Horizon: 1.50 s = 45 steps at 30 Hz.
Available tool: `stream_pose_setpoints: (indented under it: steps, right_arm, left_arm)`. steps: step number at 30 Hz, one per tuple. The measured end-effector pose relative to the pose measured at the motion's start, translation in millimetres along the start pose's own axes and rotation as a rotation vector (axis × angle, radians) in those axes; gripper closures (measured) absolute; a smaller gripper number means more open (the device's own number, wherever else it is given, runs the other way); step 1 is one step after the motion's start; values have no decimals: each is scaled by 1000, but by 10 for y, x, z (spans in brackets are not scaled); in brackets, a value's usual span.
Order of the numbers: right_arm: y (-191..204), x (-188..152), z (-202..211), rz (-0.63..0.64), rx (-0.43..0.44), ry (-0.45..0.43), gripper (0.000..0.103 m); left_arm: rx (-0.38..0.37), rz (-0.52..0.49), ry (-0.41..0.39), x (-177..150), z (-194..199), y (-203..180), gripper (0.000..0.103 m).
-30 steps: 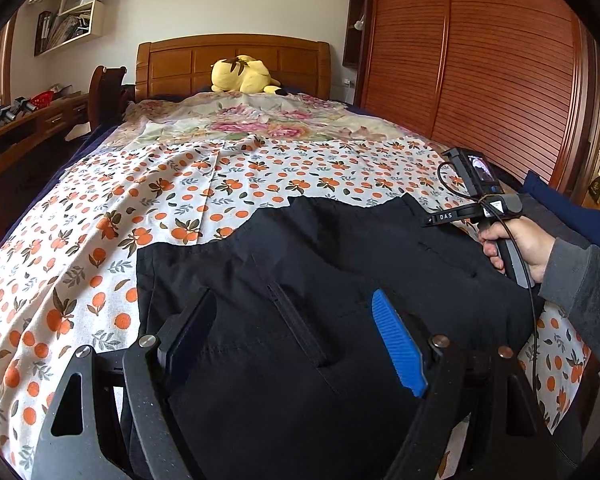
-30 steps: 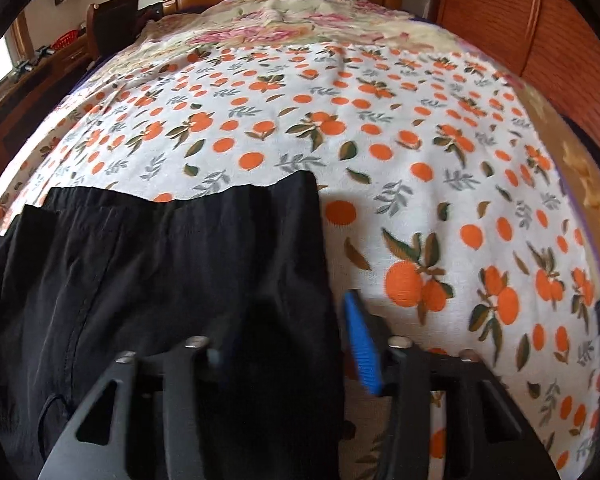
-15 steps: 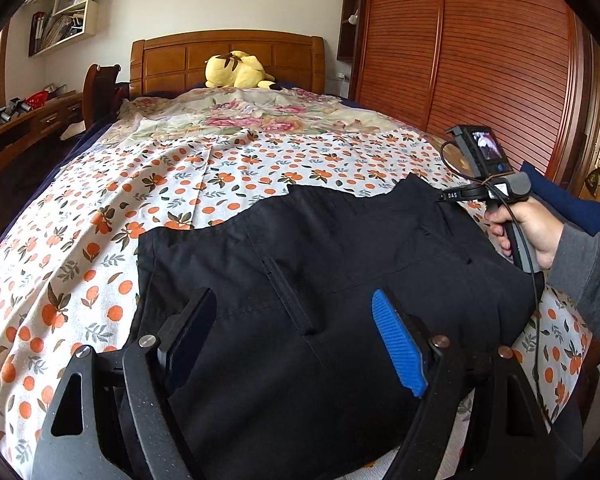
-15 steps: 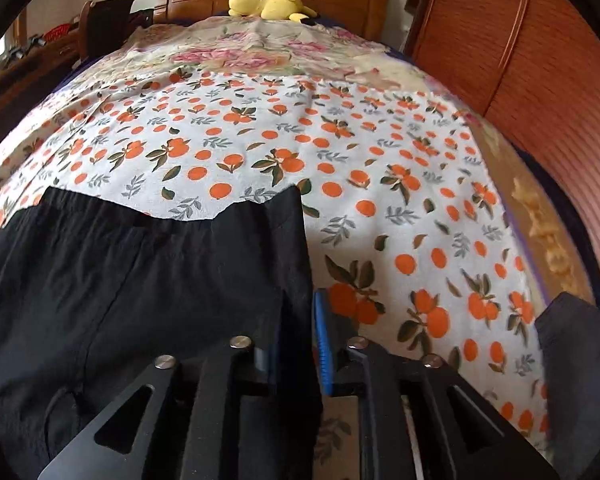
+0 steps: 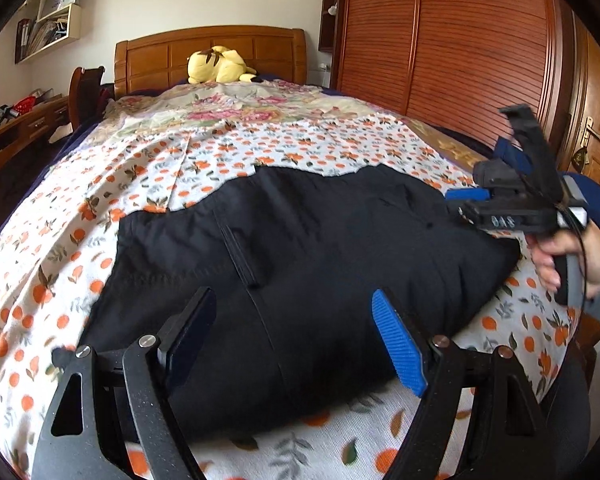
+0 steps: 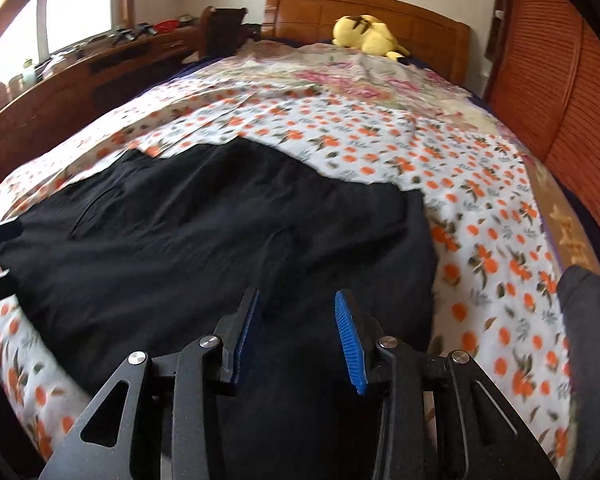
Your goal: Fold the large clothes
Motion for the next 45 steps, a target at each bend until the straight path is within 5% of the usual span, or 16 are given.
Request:
stream_pose_setpoints:
  steps: [5,11,19,31,45]
  right_arm:
    - [-74,-290,34,19,-69,16,64]
    - [-199,-450,-162,-28,-22,86,64]
    - [-42,-413,29,-36,-58,1,64]
    - [495,-508,150,43,61,-61,64]
    - [509,-604,-186,93,114,14,64]
  left_arm:
    - [6,0,39,-149,-33,-85,22]
    - [29,2,70,-236,-108,-121,22]
    - [54,9,96,-348,-192,-135,22]
    - [60,22,101,-369,-183,-147,22]
    - [120,83,49,-327,158,171,22]
Point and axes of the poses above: each gripper's, at about its wrist camera, not at the fingertips, and z roughly against the way its jaws point, y to its left, x to its top, the point moved 2 cm from there along -z, roughly the way its jaws point, and after that the axes turned 8 degrees about x, right-handed, at the moved point
